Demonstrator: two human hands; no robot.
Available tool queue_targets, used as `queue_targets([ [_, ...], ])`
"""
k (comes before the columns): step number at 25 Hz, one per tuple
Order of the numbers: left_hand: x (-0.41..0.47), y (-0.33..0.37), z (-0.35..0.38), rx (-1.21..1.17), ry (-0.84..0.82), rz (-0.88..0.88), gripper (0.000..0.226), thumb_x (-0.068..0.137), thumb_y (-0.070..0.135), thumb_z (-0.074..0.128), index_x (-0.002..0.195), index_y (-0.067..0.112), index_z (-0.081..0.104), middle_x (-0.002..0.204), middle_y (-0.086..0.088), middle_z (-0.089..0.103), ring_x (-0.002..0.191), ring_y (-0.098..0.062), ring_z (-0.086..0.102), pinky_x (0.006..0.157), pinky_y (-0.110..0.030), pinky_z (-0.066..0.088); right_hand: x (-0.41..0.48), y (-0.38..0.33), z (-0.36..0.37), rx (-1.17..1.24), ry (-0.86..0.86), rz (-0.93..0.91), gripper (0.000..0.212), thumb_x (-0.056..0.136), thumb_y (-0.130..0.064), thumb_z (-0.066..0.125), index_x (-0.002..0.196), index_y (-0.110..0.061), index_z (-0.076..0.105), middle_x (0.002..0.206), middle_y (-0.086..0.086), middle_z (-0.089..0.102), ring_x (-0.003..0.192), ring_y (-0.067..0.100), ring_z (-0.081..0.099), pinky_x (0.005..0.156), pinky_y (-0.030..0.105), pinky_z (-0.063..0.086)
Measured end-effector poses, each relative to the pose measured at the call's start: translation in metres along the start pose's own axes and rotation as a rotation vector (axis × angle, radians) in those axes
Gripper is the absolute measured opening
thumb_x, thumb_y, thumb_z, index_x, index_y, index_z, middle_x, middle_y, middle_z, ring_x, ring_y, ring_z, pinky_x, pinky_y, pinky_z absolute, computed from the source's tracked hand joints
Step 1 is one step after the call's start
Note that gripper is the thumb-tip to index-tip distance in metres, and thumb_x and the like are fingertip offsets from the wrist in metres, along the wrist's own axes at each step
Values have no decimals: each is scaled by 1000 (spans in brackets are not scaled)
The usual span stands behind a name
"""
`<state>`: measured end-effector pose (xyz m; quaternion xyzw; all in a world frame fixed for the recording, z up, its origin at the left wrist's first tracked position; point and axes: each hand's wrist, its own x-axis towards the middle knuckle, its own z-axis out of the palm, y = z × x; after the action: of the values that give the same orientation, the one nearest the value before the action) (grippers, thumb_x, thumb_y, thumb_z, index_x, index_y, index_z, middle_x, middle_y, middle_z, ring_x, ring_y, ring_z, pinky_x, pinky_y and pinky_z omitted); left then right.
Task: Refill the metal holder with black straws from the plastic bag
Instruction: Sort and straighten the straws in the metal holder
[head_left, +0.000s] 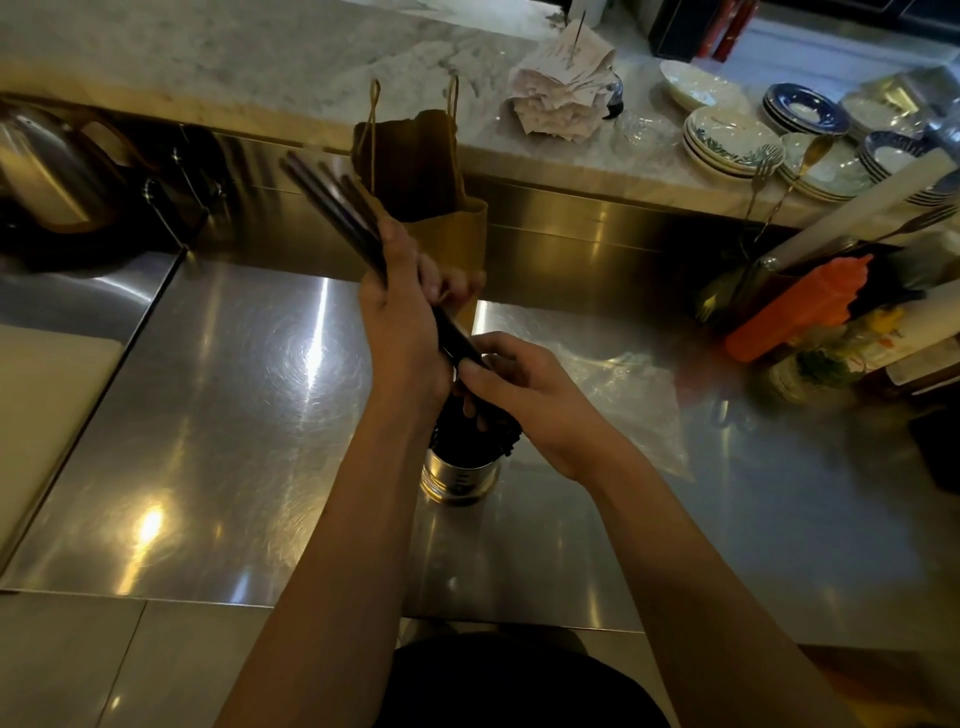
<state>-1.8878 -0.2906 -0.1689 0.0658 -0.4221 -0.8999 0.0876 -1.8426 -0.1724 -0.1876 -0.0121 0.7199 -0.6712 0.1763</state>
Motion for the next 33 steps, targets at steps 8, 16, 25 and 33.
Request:
queue_targets([
  [8, -14, -10, 15, -43, 126, 20, 31, 101, 29, 48, 78, 10, 48, 57, 4, 44, 44, -7, 39, 43, -21, 35, 1, 15, 2, 1214, 320, 339, 63, 89, -57, 54, 123, -4, 63, 119, 27, 65, 111, 41, 64, 103, 50, 46],
  [16, -42, -41, 13, -39, -93, -191, 16, 102, 30, 45, 102, 15, 51, 63, 3, 43, 45, -7, 35, 43, -20, 33, -1, 8, 7, 1005, 357, 305, 57, 95, -52, 42, 121, -5, 62, 111, 18, 69, 109, 32, 65, 99, 44, 48],
  [25, -72, -41, -14, 270, -459, -466, 18, 103, 18, 40, 106, 6, 53, 73, 0, 58, 52, -10, 51, 48, -21, 42, -20, -12, -25, 148, 428, -68, 26, 97, -25, 53, 116, -11, 65, 109, 8, 72, 104, 20, 69, 94, 40, 54],
  [33, -103, -45, 0, 264, -460, -515, 23, 101, 16, 43, 118, 14, 58, 97, -7, 75, 84, -19, 71, 73, -27, 56, -42, -17, -56, -34, 284, -124, 19, 95, -12, 57, 112, -6, 64, 91, 8, 75, 77, 15, 74, 60, 24, 57],
])
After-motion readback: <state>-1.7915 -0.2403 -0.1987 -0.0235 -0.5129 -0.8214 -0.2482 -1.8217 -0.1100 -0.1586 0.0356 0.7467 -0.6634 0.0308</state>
